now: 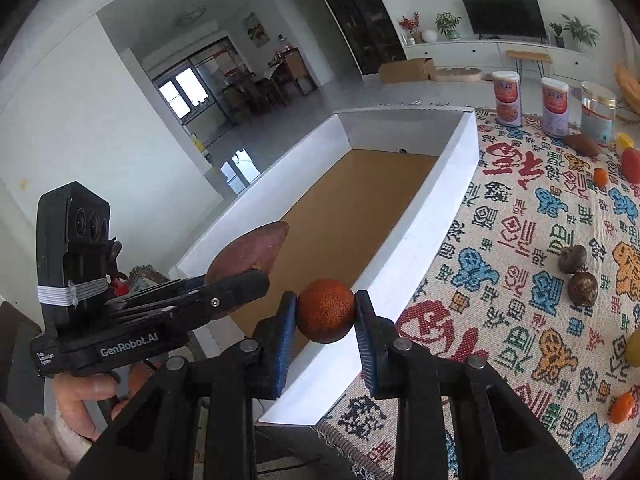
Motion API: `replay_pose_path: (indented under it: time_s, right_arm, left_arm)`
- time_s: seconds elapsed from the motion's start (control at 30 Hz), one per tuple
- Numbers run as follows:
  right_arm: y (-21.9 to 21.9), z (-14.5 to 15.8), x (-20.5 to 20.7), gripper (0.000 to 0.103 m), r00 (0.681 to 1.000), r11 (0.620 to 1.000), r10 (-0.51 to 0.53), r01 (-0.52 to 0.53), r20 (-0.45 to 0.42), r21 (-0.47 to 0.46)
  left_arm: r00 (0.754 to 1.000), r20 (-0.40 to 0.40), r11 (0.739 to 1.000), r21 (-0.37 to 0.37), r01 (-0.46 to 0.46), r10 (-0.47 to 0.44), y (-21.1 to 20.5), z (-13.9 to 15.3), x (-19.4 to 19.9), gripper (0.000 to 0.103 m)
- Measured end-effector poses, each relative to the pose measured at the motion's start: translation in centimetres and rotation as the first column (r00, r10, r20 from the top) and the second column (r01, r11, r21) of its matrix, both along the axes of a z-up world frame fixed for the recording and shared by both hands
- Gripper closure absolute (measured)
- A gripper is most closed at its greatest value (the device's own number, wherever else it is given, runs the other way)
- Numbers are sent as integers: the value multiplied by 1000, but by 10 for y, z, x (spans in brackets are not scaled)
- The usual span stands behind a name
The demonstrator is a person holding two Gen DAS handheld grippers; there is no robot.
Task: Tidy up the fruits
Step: 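Carry the sweet potato and tangerine into the box and release both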
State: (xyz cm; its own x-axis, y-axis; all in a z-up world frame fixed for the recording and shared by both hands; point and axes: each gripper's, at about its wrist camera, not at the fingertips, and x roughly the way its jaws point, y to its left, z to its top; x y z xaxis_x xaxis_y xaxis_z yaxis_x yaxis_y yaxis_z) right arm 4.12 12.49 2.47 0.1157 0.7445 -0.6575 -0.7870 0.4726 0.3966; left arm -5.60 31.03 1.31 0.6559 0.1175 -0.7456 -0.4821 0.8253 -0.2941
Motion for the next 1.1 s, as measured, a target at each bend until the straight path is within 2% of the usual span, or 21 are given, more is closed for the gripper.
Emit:
replay_pose_path:
  time_s: [0.07, 0.17, 0.27, 0.4, 0.43, 0.47, 0.5, 0.53, 0.57, 0.73, 0.77, 0.8, 0.87, 0.97, 1.03, 1.1]
  right_arm:
    - [35, -13, -10, 74, 998, 997, 59, -59, -5, -48]
    - [68, -39, -14, 74, 993, 987, 103, -109, -63, -117]
    - [84, -52, -15, 73, 992, 982, 104, -114, -72, -151]
    - [96, -55, -14, 70, 994, 981, 93, -102, -65, -163]
    - [95, -53, -13, 69, 995, 983, 86, -94, -53, -160]
    - [93, -50, -12, 66, 996, 985, 77, -82, -40, -152]
    - [89, -47, -11, 63, 997, 987, 66, -69, -27, -142]
    - [83, -43, -10, 61, 998, 990, 53, -55, -14, -130]
    - [74, -38, -8, 57, 999, 992, 34, -33, 2, -119]
    - [18, -27, 8, 37, 994, 992, -68, 76, 86, -96]
    - [2, -26, 8, 28, 988, 989, -94, 106, 122, -98]
    - [-15, -26, 10, 21, 980, 985, -123, 140, 159, -102]
    - [-56, -27, 12, 15, 953, 969, -186, 219, 239, -118]
    - [-129, -36, 15, 14, 892, 921, -298, 362, 341, -144]
    - [-178, -44, 16, 12, 838, 873, -387, 467, 385, -138]
    - [-227, -55, 21, 8, 763, 800, -492, 586, 418, -129]
  left_arm:
    - [997, -56, 998, 3, -56, 56, 18, -21, -2, 63]
    - [992, -92, 996, -10, -88, 86, 28, -39, -7, 62]
    - [990, -108, 996, 44, -82, 86, 24, -40, -5, 62]
    - [989, -99, 993, 55, -102, 107, 27, -40, -3, 58]
    - [989, -93, 993, 55, -106, 111, 28, -38, -4, 50]
    - [989, -85, 992, 57, -112, 117, 27, -37, -4, 37]
    - [989, -70, 990, 63, -123, 127, 27, -33, -5, 30]
    - [989, -54, 988, 72, -133, 137, 26, -31, -6, 15]
    - [989, -36, 987, 78, -142, 145, 24, -28, -6, 10]
    - [995, 34, 995, 29, -90, 89, 2, -18, 9, 10]
    - [997, 48, 998, 28, -64, 62, -8, -16, 15, 10]
    - [998, 60, 999, 32, -32, 30, -21, -14, 21, 10]
    - [996, 73, 998, 45, 50, -53, -50, -11, 37, 10]
    - [979, 63, 980, 58, 190, -194, -103, -17, 66, 10]
    - [960, 34, 960, 55, 275, -277, -137, -28, 86, 10]
    - [936, -17, 935, 45, 352, -352, -169, -43, 106, 10]
